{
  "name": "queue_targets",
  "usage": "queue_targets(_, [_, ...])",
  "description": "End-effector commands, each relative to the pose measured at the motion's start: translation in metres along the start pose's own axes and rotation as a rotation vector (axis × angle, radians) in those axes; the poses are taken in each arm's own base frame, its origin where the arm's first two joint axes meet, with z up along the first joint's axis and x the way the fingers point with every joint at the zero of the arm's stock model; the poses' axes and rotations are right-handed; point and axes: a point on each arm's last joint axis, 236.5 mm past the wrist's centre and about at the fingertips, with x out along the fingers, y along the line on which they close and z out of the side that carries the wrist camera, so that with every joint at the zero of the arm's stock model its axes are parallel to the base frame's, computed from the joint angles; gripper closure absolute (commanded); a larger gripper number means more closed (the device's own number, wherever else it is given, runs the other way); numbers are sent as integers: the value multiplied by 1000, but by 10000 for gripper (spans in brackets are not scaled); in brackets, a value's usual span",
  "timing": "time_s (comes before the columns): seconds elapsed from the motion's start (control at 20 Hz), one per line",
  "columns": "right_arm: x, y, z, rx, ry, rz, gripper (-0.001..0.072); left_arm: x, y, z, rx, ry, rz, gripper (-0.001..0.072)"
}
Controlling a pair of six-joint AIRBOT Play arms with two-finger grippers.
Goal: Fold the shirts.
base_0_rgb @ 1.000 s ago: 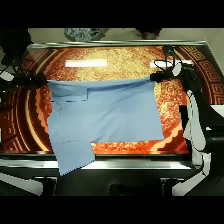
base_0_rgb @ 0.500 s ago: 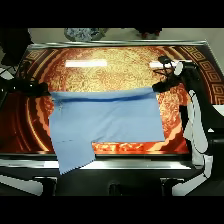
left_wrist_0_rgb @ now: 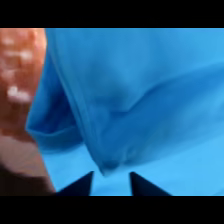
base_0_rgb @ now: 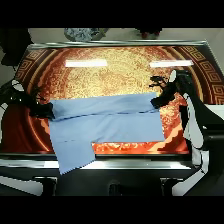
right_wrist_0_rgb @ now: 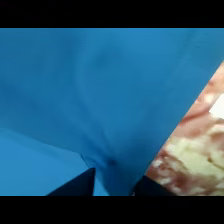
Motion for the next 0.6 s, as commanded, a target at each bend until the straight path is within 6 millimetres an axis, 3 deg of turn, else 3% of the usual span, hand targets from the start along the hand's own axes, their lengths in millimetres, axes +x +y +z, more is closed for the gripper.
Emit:
queue_targets(0.0, [-15, 1, -21, -87, 66, -4, 307, -12, 8, -9, -32, 12, -4, 240])
queue_targets(0.15, [-49, -12, -52, 10, 75, 45, 284, -42, 20, -20, -70, -28, -12, 240])
queue_targets(0.25, [-58, -10, -76, 68, 108, 141, 282, -46, 24, -41, -89, -30, -17, 240])
queue_targets(0.35, [-53, -1, -101, 76, 166, 194, 273, -26, 25, -76, -95, -5, -24, 241])
queue_targets(0.55, [-36, 8, -122, 89, 164, 177, 219, 44, 13, -154, -145, 23, -88, 241])
